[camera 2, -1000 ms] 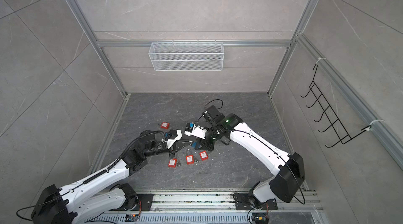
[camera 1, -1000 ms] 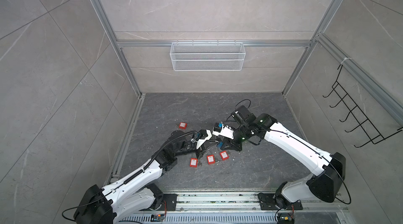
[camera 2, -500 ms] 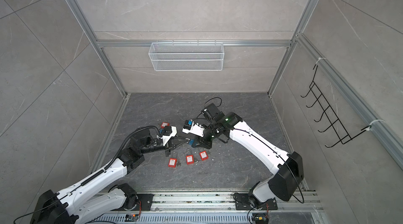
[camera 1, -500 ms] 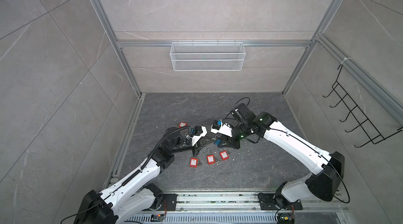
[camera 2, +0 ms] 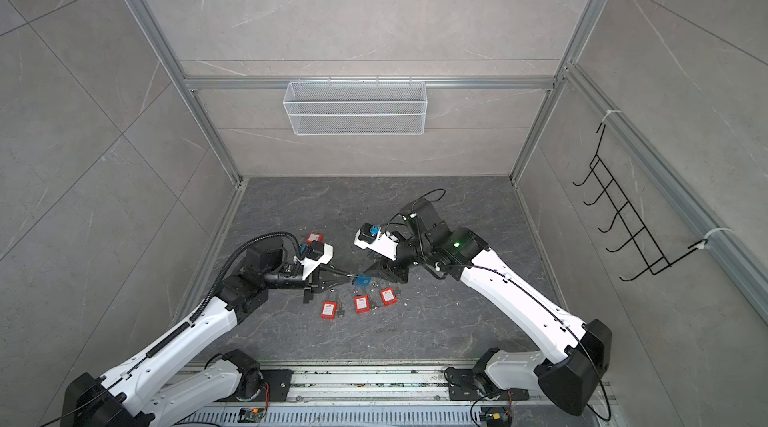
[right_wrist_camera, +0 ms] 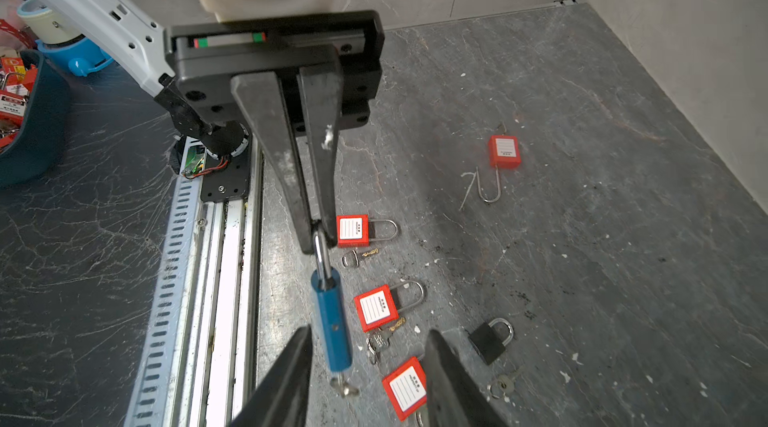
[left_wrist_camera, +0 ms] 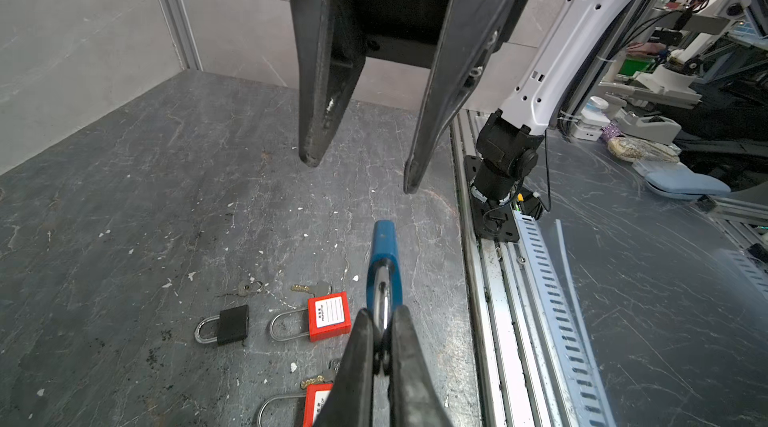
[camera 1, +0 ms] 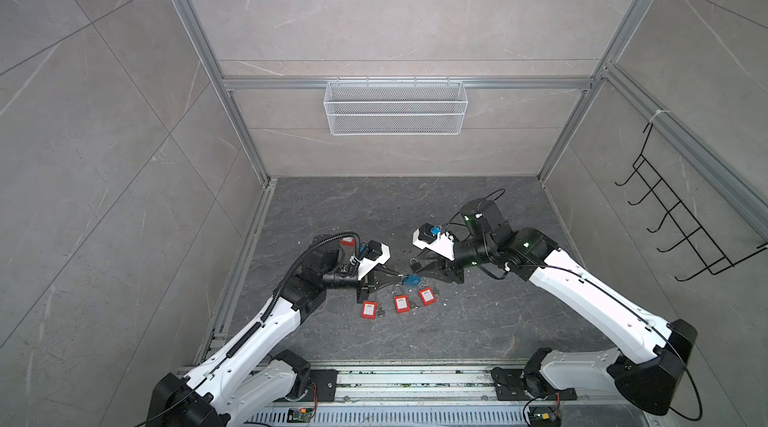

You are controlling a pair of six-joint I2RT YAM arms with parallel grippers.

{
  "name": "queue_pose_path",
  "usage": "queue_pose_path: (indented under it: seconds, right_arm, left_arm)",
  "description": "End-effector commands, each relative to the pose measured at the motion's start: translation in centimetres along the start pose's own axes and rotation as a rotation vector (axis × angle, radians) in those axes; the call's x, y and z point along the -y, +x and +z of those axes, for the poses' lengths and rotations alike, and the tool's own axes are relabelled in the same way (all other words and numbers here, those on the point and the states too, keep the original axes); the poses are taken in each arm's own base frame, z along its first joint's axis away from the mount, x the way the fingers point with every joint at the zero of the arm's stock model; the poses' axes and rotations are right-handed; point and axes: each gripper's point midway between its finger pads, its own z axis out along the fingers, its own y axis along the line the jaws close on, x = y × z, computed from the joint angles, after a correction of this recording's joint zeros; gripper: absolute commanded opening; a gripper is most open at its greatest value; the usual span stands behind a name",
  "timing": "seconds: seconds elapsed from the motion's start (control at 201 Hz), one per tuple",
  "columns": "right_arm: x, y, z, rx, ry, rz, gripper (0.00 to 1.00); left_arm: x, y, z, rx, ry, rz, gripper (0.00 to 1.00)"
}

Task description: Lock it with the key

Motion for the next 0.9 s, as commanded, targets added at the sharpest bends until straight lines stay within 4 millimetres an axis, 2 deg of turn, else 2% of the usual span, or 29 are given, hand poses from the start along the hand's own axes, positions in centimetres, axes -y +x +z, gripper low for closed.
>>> queue_pose_path:
  seconds: [0.0,0.179,0.413,0.518,0.891]
  right_arm:
    - [-0.8,1.5,-0.6,-0.036,0.002,0.044,0.46]
    - [-1.6,4.1,-0.4,-0.123,-0.024,0.086,0.42]
    - [-1.7,5.2,0.3,-0.16,-0.042,0.087,0.35]
    - [-1.5,5.5,1.0,-0.181,-0.064,0.091,0.29]
    - [-1.5,4.6,2.4,-0.155,-0.141,0.101,0.28]
  left_arm:
    - [0.8,-3.1,-0.6,0.055,0.033,0.108,0.0]
    - [1.2,-2.9,-0.8,0.043,0.047,0.115,0.0]
    - [1.7,-2.9,-0.9,0.037,0.067,0.117,0.0]
    - [1.9,-2.9,-0.9,0.036,0.076,0.117,0.0]
    - [1.8,-2.8,-0.8,0.032,0.08,0.114,0.0]
